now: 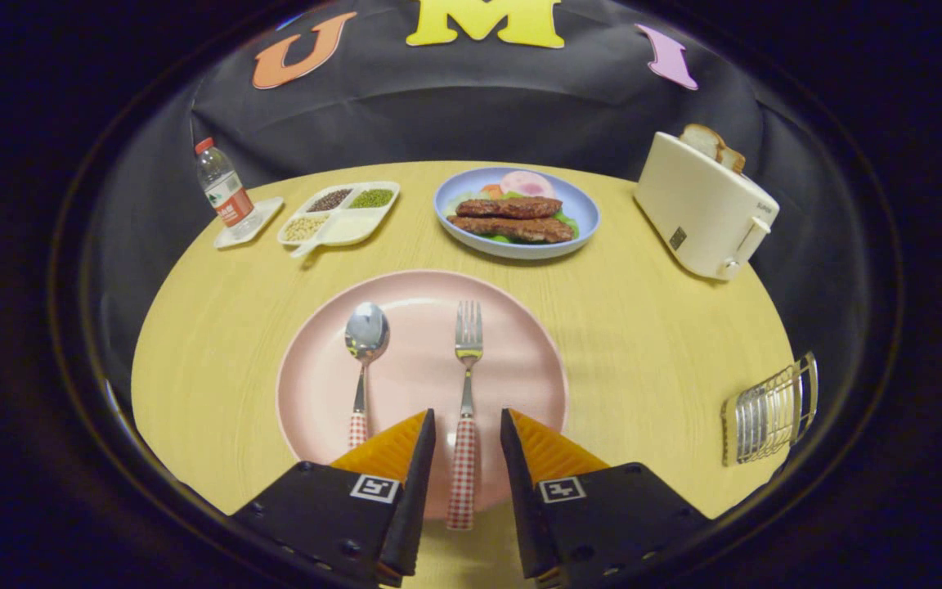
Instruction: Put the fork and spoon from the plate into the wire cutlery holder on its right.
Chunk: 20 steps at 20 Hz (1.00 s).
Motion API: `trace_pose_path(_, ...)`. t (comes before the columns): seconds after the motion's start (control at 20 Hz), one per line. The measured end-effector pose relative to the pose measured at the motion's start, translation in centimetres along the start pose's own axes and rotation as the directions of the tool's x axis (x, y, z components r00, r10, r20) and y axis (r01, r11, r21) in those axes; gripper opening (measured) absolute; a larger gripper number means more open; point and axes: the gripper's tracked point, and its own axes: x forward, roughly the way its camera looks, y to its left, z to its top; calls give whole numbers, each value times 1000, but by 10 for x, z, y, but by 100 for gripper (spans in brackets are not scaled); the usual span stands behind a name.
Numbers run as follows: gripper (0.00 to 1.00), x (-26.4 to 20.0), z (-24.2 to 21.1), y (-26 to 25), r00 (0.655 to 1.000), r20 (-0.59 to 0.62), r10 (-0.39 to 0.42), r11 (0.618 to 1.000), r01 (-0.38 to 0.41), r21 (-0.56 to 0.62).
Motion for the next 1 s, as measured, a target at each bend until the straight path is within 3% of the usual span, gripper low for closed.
trace_pose_path(0.15, 36, 8, -4, 2, 1000, -22, 2, 1000, -1, 8)
trace_pose_path(0.25, 18, 13, -4, 2, 1000, -13, -9, 1000, 9, 11)
trace_pose_path(0.35, 8, 9, -5, 2, 1000, -25, -14, 1000, 15, 11)
trace_pose_path(0.75, 3, -43, 5, -2, 999, 22, 24, 998, -22, -54)
trace_pose_path(1.0, 4, -100, 16, -20, 990, 133, 39, 992, -22, -123)
